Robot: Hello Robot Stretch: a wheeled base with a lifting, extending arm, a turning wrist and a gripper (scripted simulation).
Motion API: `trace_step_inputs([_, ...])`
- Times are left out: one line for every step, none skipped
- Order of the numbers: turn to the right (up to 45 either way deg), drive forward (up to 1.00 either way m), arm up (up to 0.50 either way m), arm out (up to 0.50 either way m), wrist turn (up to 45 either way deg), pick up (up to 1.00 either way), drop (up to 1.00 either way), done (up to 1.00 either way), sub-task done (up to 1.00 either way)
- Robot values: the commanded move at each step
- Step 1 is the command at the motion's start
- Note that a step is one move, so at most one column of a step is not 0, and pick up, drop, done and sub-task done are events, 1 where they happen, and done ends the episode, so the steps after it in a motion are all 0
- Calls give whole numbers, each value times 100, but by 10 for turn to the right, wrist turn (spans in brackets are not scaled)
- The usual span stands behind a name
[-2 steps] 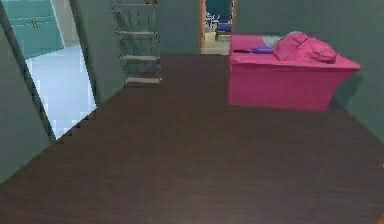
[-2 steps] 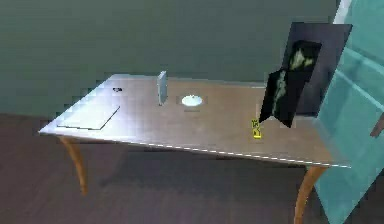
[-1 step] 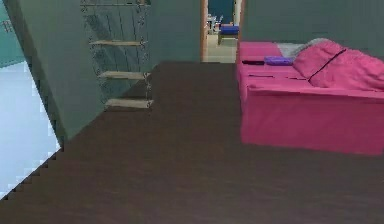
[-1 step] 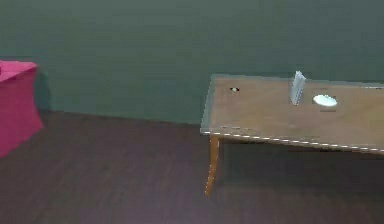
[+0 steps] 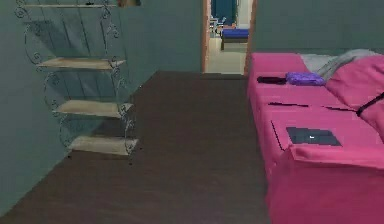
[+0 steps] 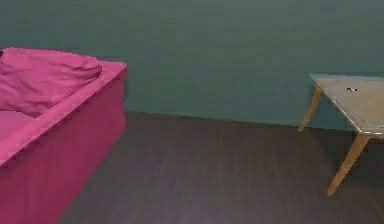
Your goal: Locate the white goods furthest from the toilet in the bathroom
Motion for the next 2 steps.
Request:
trace_step_inputs([0,70,0,0,0,0,0,0,0])
trace_step_inputs([90,0,0,0,0,0,0,0,0])
